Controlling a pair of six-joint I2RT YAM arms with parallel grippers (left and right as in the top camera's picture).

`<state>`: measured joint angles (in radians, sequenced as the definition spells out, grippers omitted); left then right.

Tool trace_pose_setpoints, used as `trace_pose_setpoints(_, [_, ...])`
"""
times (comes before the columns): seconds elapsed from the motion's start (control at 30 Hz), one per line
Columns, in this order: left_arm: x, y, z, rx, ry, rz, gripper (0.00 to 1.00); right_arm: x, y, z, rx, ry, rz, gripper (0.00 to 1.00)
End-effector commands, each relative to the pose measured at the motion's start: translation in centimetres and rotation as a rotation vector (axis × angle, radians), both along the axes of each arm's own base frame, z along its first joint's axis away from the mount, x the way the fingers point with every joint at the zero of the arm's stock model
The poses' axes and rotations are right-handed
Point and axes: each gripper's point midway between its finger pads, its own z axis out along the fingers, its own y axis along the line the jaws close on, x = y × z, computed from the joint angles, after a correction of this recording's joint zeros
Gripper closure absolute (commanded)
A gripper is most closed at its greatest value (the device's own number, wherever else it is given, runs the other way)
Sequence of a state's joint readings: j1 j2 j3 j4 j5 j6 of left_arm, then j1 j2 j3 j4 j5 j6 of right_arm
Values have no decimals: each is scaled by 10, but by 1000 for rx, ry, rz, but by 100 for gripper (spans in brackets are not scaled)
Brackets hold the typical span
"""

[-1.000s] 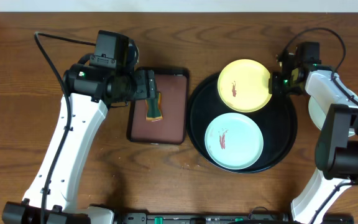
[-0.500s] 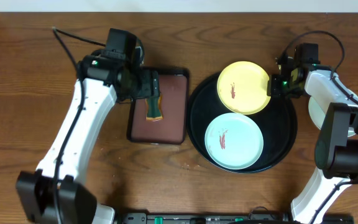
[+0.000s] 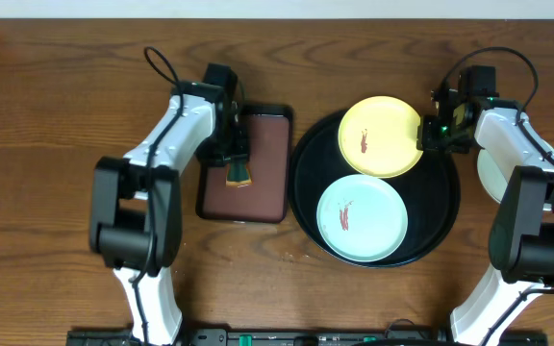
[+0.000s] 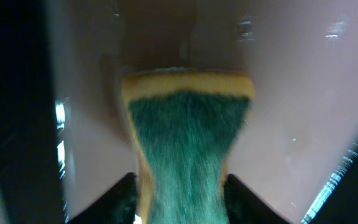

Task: Clean dirty plates on tray and stack at the side
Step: 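Reach the left gripper down and grasp the green sponge on the brown tray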

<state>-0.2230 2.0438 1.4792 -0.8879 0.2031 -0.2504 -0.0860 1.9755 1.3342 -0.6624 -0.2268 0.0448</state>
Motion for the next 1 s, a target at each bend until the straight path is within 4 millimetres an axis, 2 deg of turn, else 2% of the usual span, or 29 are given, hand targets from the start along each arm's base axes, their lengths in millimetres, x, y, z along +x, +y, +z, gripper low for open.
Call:
trace_pose_setpoints(0.0, [-14,-12,-25,26,68,-37,66,2,-4,11,-13,-22,-14,99])
trace_pose_setpoints(0.03, [-16,-15,-30,33,79,-50,73,2,-4,11,-12,-23,-14,99])
trace_pose_setpoints(0.07, [-20,-21,-35,38,93,-67,92,2,-4,11,-12,-23,-14,99])
trace_pose_setpoints(0.17, [-23,-27,-36,40,95,-86,93,2,-4,11,-12,-22,-14,99])
trace_pose_setpoints(0.27, [-21,-28,-26,34,74,-86,92,1,-4,10,-12,-18,-14,99])
trace_pose_setpoints(0.3, [-19,-27,-19,31,63,-78,88,1,-4,10,-12,-17,-14,99])
trace_pose_setpoints(0.33, [-17,-26,-14,27,53,-70,78,1,-4,10,-12,-17,-14,99])
trace_pose_setpoints(0.37, [-15,-25,-6,23,38,-65,60,0,-4,10,-12,-16,-14,99])
trace_pose_setpoints(0.43, [-10,-23,7,14,7,-57,48,1,-4,10,-12,-17,-14,99])
trace_pose_setpoints(0.5, [-3,-23,19,3,-38,-53,40,1,-4,10,-12,-17,-14,99])
trace_pose_setpoints(0.57, [2,-25,22,-5,-67,-54,37,1,-4,10,-12,-17,-14,99])
trace_pose_setpoints(0.7, [11,-23,10,27,-93,-59,37,0,-4,10,-12,-15,-14,99])
trace_pose_setpoints(0.77, [12,-22,-2,41,-85,-59,40,0,-4,10,-12,-15,-14,99])
trace_pose_setpoints(0.87, [5,-21,-21,52,-36,-62,52,0,-4,10,-10,-14,-18,99])
trace_pose_setpoints(0.93, [1,-22,-29,56,-8,-67,63,0,-4,10,-9,-14,-22,99])
trace_pose_setpoints(0.97, [-1,-22,-30,58,-1,-69,75,0,-4,10,-9,-14,-22,99])
